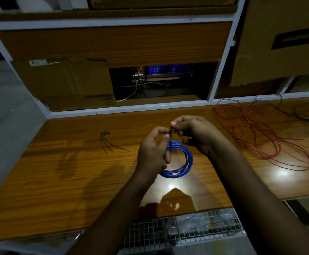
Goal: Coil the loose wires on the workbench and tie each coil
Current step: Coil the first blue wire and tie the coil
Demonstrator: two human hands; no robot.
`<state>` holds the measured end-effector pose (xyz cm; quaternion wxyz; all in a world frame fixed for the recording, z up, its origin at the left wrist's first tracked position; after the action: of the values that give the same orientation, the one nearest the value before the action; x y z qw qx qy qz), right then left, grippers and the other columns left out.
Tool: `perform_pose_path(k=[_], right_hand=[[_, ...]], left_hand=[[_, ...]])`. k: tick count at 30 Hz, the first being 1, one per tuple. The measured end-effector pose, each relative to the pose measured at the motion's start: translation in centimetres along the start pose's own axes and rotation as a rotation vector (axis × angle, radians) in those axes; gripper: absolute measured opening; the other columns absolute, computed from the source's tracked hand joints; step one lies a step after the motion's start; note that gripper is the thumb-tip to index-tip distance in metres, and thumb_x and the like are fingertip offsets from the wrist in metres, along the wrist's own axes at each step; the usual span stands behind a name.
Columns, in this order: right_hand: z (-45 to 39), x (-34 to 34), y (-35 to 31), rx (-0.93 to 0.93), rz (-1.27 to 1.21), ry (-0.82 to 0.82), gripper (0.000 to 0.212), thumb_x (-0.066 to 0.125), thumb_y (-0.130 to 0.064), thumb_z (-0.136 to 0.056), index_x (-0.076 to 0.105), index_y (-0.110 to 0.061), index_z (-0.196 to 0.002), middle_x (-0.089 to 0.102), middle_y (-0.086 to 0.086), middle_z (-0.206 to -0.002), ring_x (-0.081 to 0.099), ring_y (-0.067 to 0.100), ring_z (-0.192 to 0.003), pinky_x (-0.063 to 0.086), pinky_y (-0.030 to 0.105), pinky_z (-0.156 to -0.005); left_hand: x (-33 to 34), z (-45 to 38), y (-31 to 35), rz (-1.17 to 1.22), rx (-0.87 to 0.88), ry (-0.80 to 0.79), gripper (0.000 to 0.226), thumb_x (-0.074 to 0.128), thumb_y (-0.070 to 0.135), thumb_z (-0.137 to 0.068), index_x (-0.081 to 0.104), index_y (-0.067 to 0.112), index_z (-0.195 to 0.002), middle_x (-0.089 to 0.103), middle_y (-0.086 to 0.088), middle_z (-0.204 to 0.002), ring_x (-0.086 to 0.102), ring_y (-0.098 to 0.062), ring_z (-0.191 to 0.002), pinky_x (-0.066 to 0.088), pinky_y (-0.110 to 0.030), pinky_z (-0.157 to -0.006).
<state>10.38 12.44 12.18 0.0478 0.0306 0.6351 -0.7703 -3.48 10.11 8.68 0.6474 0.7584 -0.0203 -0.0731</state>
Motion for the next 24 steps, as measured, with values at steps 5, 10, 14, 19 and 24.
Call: perform_pose_path(k=[5, 10, 14, 19, 24], right_hand=[[-0.8, -0.3, -0.4, 0.000, -0.027, 0.051, 0.013, 0.057, -0.015, -0.096, 0.061, -0.019, -0.084, 0.057, -0.004, -0.079, 0.051, 0.013, -0.078, 0.042, 0.027, -0.065], [-1.1, -0.2, -1.4, -0.046, -0.104, 0.036, 0.014, 0.047, -0.014, -0.103, 0.058, -0.015, -0.095, 0.059, 0.003, -0.093, 0.067, 0.018, -0.083, 0.059, 0.031, -0.068], [-0.8, 0.1, -2.2, -0.121, 0.019, 0.031, 0.012, 0.046, -0.013, -0.103, 0.056, -0.012, -0.096, 0.061, 0.008, -0.094, 0.072, 0.020, -0.076, 0.060, 0.033, -0.065], [-0.6, 0.7, -1.6, -0.136, 0.109, 0.079, 0.013, 0.048, -0.012, -0.102, 0.056, -0.012, -0.092, 0.062, 0.010, -0.087, 0.071, 0.020, -0.073, 0.063, 0.040, -0.070], [-0.9, 0.4, 0.0, -0.100, 0.071, 0.092, 0.011, 0.048, -0.011, -0.102, 0.057, -0.010, -0.094, 0.063, 0.010, -0.091, 0.072, 0.020, -0.076, 0.062, 0.034, -0.070]], left_hand=[[0.8, 0.0, -0.5, 0.060, -0.068, -0.012, 0.019, 0.041, 0.027, -0.106, 0.058, 0.019, -0.099, 0.046, 0.002, -0.047, 0.037, -0.012, -0.038, 0.029, -0.022, -0.038], [1.4, 0.4, -1.6, 0.069, -0.149, 0.001, 0.029, 0.039, 0.034, -0.105, 0.059, 0.013, -0.099, 0.047, 0.003, -0.049, 0.037, -0.011, -0.039, 0.029, -0.022, -0.039], [1.4, 0.2, -3.0, -0.007, -0.182, 0.086, 0.028, 0.042, 0.031, -0.105, 0.061, 0.013, -0.096, 0.047, 0.002, -0.048, 0.038, -0.009, -0.038, 0.030, -0.020, -0.037], [1.7, -0.3, -4.7, -0.130, -0.171, 0.263, 0.025, 0.045, 0.031, -0.104, 0.056, 0.023, -0.083, 0.047, 0.002, -0.050, 0.039, -0.004, -0.036, 0.031, -0.021, -0.037], [2.2, 0.0, -6.0, -0.199, -0.146, 0.274, 0.025, 0.043, 0.030, -0.105, 0.055, 0.025, -0.083, 0.049, 0.003, -0.052, 0.042, -0.008, -0.039, 0.034, -0.025, -0.042]])
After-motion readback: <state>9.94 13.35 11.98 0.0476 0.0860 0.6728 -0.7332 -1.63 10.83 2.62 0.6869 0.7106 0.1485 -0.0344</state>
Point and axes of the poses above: each hand's wrist, its own z-axis away from the middle knuckle, its own x-axis out of the palm, y = z × x, the point moved 5 cm from there along -z, towards the middle knuckle
